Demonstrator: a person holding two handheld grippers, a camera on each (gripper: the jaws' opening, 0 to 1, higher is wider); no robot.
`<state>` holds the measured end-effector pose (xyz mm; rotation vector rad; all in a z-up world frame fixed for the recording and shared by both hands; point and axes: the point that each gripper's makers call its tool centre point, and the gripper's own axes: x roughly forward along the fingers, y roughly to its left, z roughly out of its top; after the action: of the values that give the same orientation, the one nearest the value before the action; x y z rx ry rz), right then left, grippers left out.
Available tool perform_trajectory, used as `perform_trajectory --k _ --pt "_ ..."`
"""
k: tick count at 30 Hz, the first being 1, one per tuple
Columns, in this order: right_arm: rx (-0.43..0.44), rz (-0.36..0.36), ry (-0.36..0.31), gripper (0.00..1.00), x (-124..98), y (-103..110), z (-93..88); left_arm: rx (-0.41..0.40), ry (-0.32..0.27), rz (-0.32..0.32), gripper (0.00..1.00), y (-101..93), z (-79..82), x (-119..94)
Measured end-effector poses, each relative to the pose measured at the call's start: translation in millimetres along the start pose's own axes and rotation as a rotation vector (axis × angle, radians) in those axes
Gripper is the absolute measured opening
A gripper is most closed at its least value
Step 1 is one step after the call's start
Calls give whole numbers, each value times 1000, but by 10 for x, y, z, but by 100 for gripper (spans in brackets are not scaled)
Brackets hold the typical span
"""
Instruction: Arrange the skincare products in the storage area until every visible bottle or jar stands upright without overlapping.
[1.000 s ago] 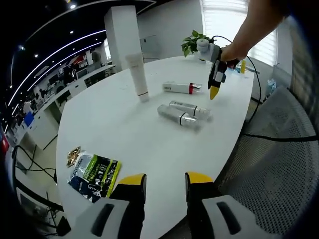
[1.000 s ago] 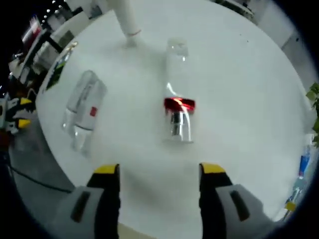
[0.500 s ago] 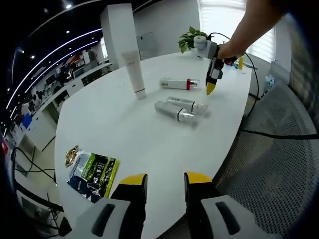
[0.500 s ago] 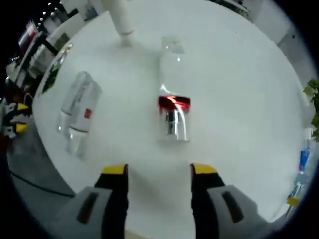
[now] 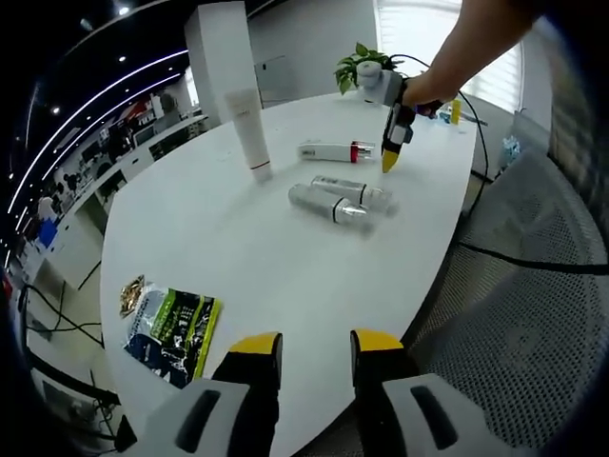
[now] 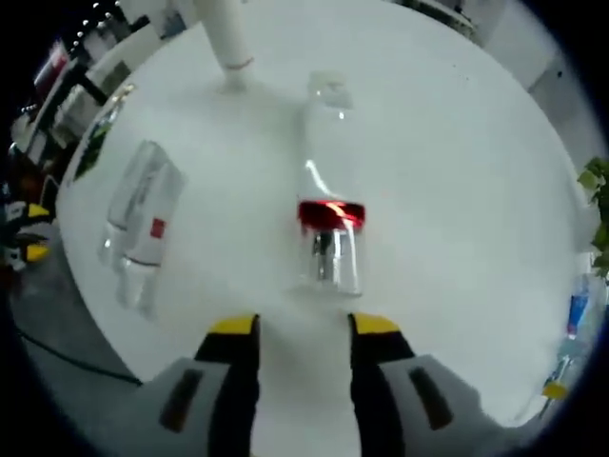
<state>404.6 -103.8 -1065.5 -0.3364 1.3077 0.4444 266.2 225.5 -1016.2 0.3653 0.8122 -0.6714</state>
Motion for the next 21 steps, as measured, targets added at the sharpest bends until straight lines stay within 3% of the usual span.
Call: perform_trajectory --k 10,14,15,16,17,18,20,21 --pt "-13 -1 21 16 37 -58 85 16 20 -10 29 -21 -34 16" --pt "1 54 19 24 45 -14 93 8 26 -8 29 -12 -48 18" --pt "49 57 -5 29 46 -20 139 9 28 -9 29 -15 -50 20" --pt "64 35 -55 37 54 -72 230 10 29 -11 28 -18 -52 21" --pt "85 17 -53 47 52 -89 227 12 32 -12 28 -23 -56 22" --pt "101 -2 -60 50 44 -99 232 13 32 -13 28 -24 -56 22" --pt "89 0 -43 48 45 -51 232 11 31 -12 28 -22 -54 21" --pt "35 -37 -33 48 31 -86 241 10 31 -12 28 -22 -55 21"
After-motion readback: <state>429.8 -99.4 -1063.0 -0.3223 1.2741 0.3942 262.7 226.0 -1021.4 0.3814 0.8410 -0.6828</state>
